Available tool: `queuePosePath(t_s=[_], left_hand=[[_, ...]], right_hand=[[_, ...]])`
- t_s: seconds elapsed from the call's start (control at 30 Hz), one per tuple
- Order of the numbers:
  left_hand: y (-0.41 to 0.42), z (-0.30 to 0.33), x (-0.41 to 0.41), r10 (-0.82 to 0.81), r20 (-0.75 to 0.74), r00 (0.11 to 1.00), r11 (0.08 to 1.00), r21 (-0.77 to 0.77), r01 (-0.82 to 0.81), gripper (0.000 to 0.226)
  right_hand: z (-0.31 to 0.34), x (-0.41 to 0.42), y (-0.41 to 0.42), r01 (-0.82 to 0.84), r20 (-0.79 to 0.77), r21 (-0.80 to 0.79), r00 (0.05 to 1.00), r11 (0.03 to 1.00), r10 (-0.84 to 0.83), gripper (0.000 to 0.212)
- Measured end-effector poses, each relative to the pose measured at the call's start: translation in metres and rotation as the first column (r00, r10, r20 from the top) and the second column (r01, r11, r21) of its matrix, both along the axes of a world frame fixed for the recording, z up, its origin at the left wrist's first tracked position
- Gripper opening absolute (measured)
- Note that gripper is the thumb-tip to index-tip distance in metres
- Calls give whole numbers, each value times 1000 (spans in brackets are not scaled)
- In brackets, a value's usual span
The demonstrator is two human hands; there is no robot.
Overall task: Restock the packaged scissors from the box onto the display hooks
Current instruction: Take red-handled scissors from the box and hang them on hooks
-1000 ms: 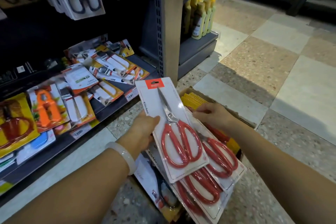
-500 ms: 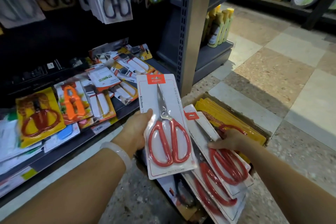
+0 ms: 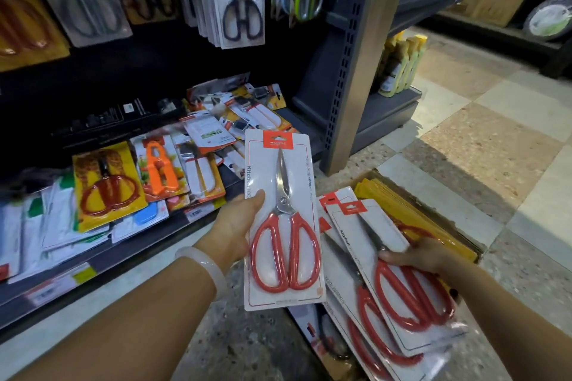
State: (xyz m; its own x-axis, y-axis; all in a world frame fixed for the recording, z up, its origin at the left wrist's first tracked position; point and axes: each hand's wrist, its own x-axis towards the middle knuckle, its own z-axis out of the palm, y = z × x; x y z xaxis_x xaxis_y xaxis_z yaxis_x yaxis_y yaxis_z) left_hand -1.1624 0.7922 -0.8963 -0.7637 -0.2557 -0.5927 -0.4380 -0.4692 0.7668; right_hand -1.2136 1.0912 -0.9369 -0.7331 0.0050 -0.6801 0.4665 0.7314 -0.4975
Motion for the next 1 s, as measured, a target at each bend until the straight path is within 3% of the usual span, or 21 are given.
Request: queuePosePath(t_s=[0.13,0.23,0.37,0.53,0.73,0.87,1.0], left_hand=[[-6,4,6,4,-5,1000,1000,0,-4,17],[-15,12,12,31,-45,999,999,11,-31,9],[-41,26,19,103,-123,987,993,-41,-109,20],[-103,47,40,232,-167,958,968,-53,-244,21],[-203,70,107,350,-296,889,901,-154,-406,28],[-257,86,157,377,-356,855,870,-179,-459,26],[-309,103,202,446,-396,803,844,-112,-524,20]], right_hand=[[7,0,7,79,-4,-221,997,972,-82,85],[32,0,-9,22,-29,-367,999,930,-35,61],[63,-16,-53,-101,-199,-487,980,868,3,69],[90,-24,-150,-270,-352,-559,933,784,71,41],[104,6,-265,-424,-466,-667,879,613,101,43],[110,35,-335,-517,-533,-630,831,579,162,42],[118,61,-407,-555,-547,-645,815,525,189,41]])
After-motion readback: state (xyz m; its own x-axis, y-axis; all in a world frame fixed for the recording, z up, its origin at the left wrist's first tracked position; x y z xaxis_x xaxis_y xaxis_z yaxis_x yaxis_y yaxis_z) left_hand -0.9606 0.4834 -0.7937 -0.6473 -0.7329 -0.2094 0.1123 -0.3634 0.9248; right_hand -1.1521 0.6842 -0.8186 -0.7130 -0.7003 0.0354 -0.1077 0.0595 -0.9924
